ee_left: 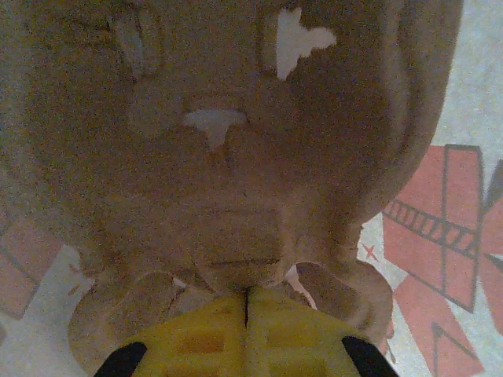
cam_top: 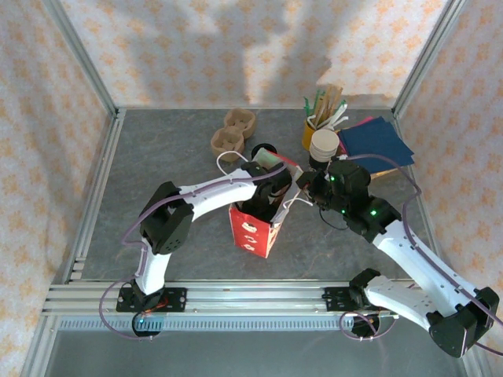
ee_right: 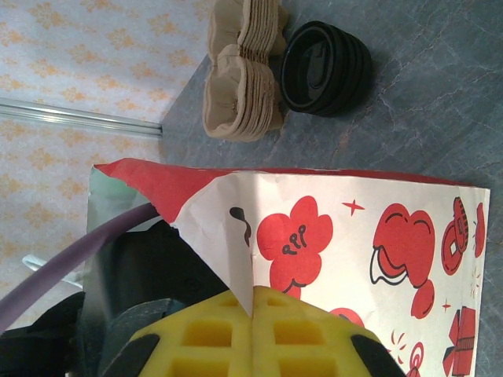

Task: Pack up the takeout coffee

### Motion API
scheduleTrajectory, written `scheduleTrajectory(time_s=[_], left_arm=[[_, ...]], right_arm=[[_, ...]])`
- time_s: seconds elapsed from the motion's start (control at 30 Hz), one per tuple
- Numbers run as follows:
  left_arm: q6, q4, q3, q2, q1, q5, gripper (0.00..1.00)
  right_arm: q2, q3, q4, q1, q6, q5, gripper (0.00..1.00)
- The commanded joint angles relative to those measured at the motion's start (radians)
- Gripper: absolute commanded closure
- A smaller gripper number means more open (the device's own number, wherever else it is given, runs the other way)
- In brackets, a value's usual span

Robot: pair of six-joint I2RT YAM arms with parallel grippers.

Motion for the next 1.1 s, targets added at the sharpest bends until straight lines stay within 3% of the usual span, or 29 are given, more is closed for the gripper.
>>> scheduleTrajectory(time_s=[0.0, 0.73, 1.07], left_arm=[[0.017, 0.014, -0.02, 0.035, -0.004, 0.003, 0.93], [0.018, 0.087, -0.091, 0.098, -0.003, -0.008, 0.94], [-0.005, 0.023, 0.015, 0.043, -0.006, -0.049, 0.95]], right_arm=[[-0.018, 0.036, -0.009, -0.004, -0.015, -0.01, 1.0], [-0.019, 0.049, 0.011, -0.004, -0.018, -0.008, 1.0], [0.009, 0.036, 0.009, -0.004, -0.026, -0.009, 1.0]])
